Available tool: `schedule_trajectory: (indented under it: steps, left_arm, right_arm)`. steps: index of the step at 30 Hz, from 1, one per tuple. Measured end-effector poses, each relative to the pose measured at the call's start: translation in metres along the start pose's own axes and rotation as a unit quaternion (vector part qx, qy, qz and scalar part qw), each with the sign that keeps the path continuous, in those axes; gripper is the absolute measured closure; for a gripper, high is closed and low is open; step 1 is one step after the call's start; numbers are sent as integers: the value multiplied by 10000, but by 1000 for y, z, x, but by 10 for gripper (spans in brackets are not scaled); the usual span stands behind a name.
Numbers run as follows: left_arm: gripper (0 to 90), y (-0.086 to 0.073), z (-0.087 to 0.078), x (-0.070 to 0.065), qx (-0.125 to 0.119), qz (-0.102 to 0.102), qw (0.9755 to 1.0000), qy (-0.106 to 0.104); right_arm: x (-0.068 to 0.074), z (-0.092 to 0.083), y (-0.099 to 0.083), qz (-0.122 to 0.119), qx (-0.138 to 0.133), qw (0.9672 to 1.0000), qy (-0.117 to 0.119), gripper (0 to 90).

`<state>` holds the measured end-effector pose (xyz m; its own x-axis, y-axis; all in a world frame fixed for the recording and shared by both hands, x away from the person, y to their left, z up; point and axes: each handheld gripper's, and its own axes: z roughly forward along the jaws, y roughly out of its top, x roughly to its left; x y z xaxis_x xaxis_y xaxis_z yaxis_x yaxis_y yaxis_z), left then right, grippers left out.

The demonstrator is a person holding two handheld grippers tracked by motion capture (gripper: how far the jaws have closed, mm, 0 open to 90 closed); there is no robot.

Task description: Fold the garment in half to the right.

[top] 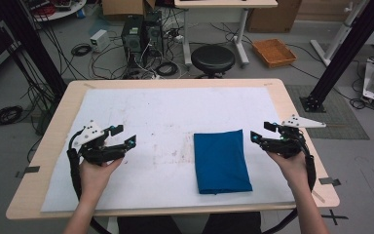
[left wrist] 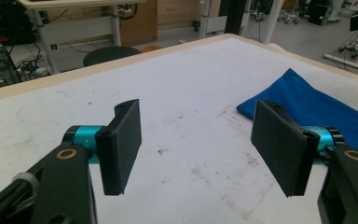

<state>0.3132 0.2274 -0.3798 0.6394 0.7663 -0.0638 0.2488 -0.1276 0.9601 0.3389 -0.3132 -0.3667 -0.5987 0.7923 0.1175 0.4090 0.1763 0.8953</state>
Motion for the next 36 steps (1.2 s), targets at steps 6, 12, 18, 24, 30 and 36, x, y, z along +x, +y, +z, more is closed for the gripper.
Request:
schedule_trajectory:
  steps: [6, 12, 18, 24, 30, 36]
  left_arm:
    - [335, 0, 0, -2, 7, 20, 10000, -49]
    - [335, 0, 1, -1, 23, 2, 10000, -75]
    - [335, -1, 2, -1, 25, 8, 10000, -94]
    - [335, -1, 3, -1, 38, -1, 9999, -109]
    - [335, -2, 4, -1, 74, 21, 9999, -113]
    - [335, -3, 5, -1, 100, 24, 9999, -105]
  right_arm:
    - [0, -1, 0, 1, -14, 10000, 6, 272]
    - [0, 0, -1, 23, 11, 10000, 17, 271]
    - [-2, 1, -3, 42, 40, 10000, 0, 269]
    - [-4, 2, -5, 45, 100, 9999, 10, 269]
    - [-5, 2, -6, 70, 107, 9999, 4, 269]
    - [-7, 3, -6, 106, 130, 9999, 34, 264]
